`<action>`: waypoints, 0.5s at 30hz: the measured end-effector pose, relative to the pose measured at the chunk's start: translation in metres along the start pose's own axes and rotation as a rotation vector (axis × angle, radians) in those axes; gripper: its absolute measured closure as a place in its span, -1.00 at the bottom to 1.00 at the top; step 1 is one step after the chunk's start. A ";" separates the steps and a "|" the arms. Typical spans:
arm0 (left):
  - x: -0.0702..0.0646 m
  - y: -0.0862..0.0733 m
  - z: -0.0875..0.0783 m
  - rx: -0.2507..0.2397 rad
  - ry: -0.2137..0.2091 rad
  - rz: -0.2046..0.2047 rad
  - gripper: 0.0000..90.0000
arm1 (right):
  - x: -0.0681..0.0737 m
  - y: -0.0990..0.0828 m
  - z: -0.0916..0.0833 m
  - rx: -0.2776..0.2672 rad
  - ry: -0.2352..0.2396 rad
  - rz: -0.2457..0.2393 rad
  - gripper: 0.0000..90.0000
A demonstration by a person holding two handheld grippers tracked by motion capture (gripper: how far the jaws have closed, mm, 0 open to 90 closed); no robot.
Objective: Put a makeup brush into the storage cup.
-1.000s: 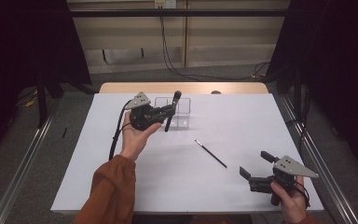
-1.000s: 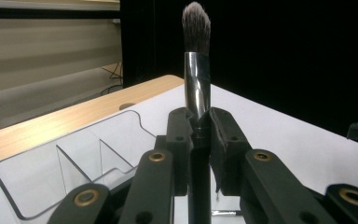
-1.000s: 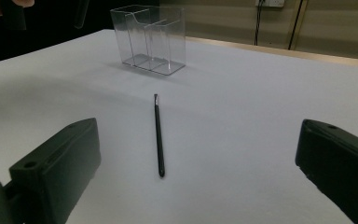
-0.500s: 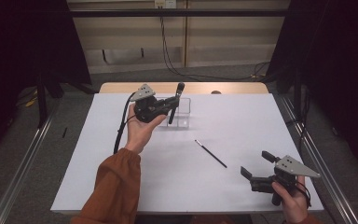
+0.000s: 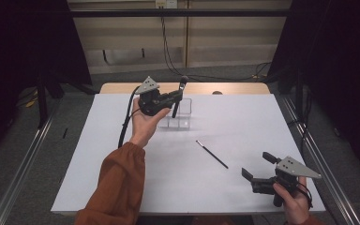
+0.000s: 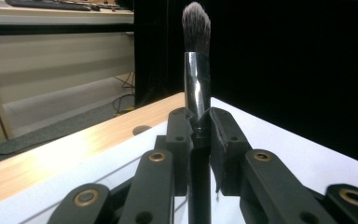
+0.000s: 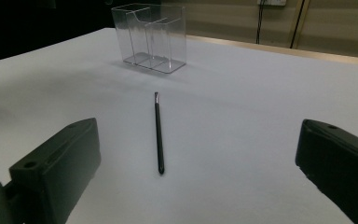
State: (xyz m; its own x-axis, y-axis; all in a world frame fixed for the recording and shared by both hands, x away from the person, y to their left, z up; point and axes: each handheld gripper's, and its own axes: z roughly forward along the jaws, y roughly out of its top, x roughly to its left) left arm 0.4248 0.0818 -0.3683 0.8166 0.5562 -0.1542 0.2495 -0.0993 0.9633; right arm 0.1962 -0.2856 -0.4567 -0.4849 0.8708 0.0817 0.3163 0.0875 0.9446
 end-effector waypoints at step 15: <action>0.002 0.003 0.026 -0.004 0.010 0.003 0.75 | -0.001 -0.001 -0.001 0.000 0.003 0.005 -1.00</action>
State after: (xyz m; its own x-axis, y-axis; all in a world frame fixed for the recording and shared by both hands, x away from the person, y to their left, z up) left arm 0.4408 0.0611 -0.3713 0.8123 0.5640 -0.1489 0.2448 -0.0979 0.9646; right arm 0.1962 -0.2869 -0.4573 -0.4856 0.8699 0.0868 0.3185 0.0836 0.9442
